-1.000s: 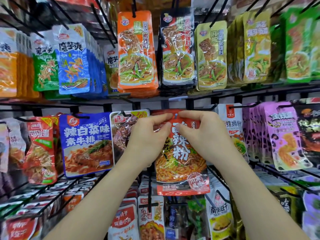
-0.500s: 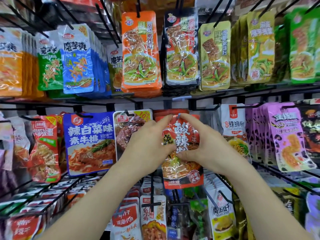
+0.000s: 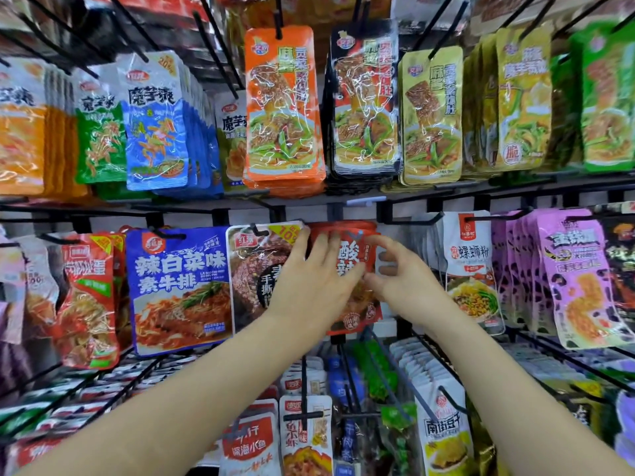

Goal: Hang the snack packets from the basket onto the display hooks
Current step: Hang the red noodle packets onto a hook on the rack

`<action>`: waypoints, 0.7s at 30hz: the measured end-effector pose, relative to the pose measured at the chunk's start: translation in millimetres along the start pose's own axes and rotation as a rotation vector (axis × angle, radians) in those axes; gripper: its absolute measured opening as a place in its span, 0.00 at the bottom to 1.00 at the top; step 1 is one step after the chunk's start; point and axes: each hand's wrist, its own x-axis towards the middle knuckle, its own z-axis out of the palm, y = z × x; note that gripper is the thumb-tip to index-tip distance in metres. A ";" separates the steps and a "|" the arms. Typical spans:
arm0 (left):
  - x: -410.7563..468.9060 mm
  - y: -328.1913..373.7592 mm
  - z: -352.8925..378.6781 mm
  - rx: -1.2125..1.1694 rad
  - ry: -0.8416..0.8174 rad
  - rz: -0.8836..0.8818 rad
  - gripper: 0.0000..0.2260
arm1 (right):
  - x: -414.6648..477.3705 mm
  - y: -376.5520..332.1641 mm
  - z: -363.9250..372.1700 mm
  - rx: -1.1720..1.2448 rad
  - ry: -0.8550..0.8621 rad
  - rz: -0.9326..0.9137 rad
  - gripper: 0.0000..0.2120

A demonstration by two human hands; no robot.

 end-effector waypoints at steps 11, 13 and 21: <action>21.9 0.4 9.2 0.158 -0.126 0.005 0.25 | 19.7 -6.3 9.2 0.260 -0.133 0.270 0.20; 22.8 -0.5 16.3 0.151 -0.109 -0.017 0.26 | 18.5 -3.8 11.9 0.243 -0.139 0.255 0.22; 18.5 -2.1 19.3 0.057 0.164 0.033 0.18 | 14.2 -0.6 12.3 0.134 -0.017 0.102 0.32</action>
